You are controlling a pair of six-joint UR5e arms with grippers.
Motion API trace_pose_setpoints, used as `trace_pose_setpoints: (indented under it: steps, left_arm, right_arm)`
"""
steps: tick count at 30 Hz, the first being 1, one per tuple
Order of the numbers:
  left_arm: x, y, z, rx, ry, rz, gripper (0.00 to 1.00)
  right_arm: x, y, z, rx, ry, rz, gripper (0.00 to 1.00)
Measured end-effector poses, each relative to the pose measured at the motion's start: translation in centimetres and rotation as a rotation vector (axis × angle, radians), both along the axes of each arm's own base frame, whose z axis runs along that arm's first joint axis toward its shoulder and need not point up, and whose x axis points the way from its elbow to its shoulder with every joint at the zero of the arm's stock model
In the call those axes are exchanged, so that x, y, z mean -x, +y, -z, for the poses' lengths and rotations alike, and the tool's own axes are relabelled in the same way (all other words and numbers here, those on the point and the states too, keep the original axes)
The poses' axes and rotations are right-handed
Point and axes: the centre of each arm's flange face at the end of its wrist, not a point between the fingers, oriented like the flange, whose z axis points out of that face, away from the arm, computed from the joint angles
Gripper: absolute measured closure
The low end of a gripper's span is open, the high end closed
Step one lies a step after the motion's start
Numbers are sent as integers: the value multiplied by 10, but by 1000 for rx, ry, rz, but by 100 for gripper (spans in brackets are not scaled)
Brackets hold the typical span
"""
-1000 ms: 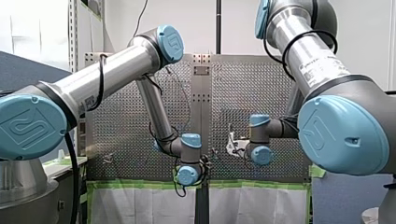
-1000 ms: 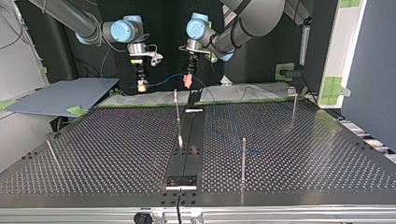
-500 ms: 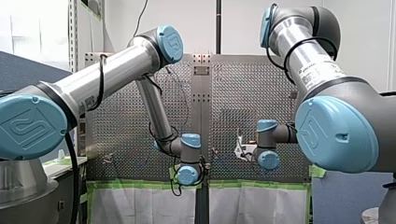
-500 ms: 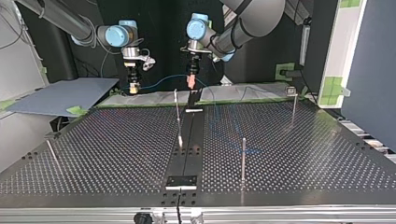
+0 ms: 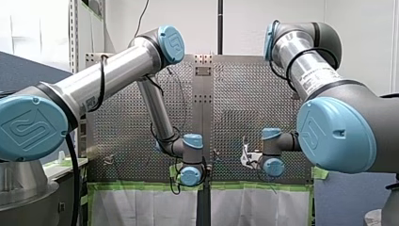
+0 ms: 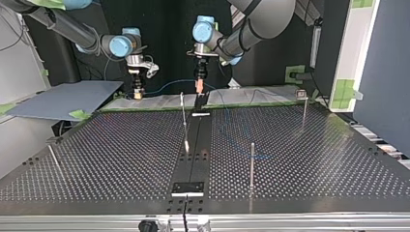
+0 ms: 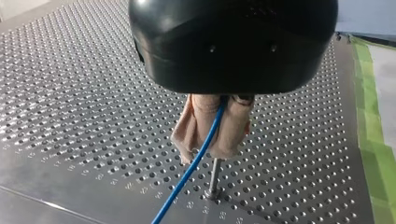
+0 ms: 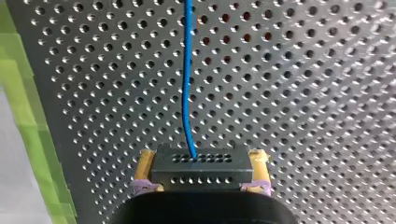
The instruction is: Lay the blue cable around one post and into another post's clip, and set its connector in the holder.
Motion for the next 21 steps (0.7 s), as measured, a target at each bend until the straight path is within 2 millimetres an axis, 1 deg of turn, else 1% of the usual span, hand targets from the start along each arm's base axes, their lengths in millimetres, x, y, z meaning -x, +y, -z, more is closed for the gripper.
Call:
trace_pose_setpoints:
  steps: [1,2,5,9,17,21]
  left_arm:
    - [-1,-1,-1,0,-2,-1,94]
    - [-1,-1,-1,0,-4,-1,96]
    - [-3,-3,-2,3,-11,1,96]
    - [-6,-6,-5,13,-30,9,96]
    - [-20,-18,-16,12,-87,10,96]
    - [-26,-21,-15,0,-87,8,96]
  right_arm:
    - [0,-2,2,-2,0,-4,100]
    - [0,-3,4,-4,0,-6,100]
    - [1,-9,6,-5,-1,-9,100]
    - [2,-15,5,0,-3,-10,100]
    - [-1,-26,0,9,-7,-20,100]
    - [-1,-30,-2,16,-10,-18,100]
